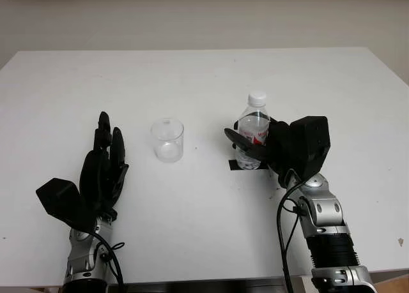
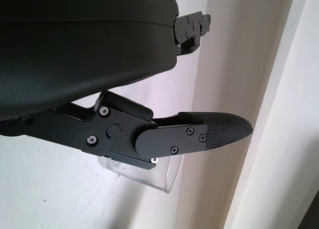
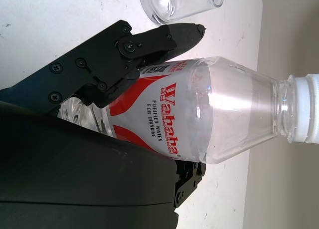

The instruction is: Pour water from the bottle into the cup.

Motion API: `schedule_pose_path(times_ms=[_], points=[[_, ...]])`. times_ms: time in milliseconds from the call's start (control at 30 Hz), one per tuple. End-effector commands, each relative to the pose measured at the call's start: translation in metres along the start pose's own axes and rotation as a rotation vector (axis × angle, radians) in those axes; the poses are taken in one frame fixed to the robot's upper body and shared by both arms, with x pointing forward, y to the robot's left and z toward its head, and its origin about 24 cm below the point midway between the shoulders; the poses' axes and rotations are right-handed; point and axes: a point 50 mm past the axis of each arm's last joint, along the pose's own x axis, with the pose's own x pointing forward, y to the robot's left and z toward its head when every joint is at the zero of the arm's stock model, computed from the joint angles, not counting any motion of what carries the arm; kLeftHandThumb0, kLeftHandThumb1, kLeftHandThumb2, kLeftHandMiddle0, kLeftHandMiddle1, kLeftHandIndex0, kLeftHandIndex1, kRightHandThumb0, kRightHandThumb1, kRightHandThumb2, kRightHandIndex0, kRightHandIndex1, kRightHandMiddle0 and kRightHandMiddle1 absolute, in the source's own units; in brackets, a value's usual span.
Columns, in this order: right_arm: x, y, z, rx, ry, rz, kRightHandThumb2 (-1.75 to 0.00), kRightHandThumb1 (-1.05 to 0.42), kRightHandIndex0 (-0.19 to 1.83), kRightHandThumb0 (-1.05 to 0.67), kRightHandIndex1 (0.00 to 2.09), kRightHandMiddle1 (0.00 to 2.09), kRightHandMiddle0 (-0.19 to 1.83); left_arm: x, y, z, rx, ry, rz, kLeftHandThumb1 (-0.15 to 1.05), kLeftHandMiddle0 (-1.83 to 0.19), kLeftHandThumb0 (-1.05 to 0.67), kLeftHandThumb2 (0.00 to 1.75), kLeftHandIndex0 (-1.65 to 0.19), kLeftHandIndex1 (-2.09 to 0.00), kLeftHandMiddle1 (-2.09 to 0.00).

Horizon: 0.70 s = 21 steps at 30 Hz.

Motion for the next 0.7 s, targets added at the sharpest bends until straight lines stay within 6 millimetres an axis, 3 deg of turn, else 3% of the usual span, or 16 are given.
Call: schedule_pose_path(times_ms=[0,100,200,300,333,367,433,533,667], points=[[0.001,0.002,0.005,0.005,-0.01,0.011,-0.47,-1.05,1.55,-0.43,2.09,2.09,0.96,-0.011,0.009,-0.014,0.002,0.07,0.029,1.05,0.19,-0.76,0.49,0.18,-0.05,-0.05],[0.0,0.003,0.004,0.024,-0.014,0.04,-0.45,-1.05,1.57,-0.44,2.09,2.09,0.97,-0.011,0.01,-0.014,-0.004,0.073,0.026,1.05,0.19,-0.76,0.49,0.19,-0.05,-0.04],[-0.002,0.004,0.002,0.028,-0.026,0.044,-0.35,-1.05,1.29,-0.52,2.09,2.09,0.72,-0.01,0.011,-0.013,-0.01,0.072,0.024,1.05,0.19,-0.76,0.47,0.18,-0.05,-0.04],[-0.004,0.005,0.0,0.0,-0.039,0.04,-0.14,-1.04,0.25,-0.66,2.04,2.02,0.07,-0.01,0.012,-0.012,0.001,0.073,0.02,1.05,0.19,-0.76,0.48,0.18,-0.05,-0.05],[-0.005,0.006,0.0,-0.022,-0.044,0.044,-0.09,-1.02,-0.01,-0.73,1.76,1.83,-0.08,-0.01,0.013,-0.012,0.0,0.072,0.02,1.05,0.19,-0.76,0.48,0.18,-0.05,-0.05],[-0.006,0.006,-0.001,-0.037,-0.048,0.053,-0.07,-1.01,-0.1,-0.76,1.52,1.63,-0.14,-0.01,0.013,-0.011,-0.003,0.072,0.02,1.05,0.19,-0.75,0.48,0.18,-0.05,-0.05],[-0.008,0.007,-0.002,-0.054,-0.052,0.078,-0.05,-0.99,-0.17,-0.8,0.96,1.06,-0.18,-0.01,0.014,-0.011,-0.003,0.07,0.018,1.05,0.19,-0.75,0.48,0.19,-0.05,-0.05],[-0.012,0.006,-0.005,-0.06,-0.062,0.117,-0.05,-0.96,-0.13,-0.83,0.28,0.4,-0.14,-0.01,0.015,-0.01,-0.006,0.071,0.023,1.05,0.18,-0.75,0.47,0.18,-0.06,-0.06],[-0.017,0.005,-0.007,-0.072,-0.069,0.139,-0.05,-0.94,-0.19,-0.85,0.03,0.13,-0.19,-0.01,0.016,-0.01,-0.003,0.076,0.021,1.05,0.18,-0.75,0.46,0.18,-0.05,-0.05]])
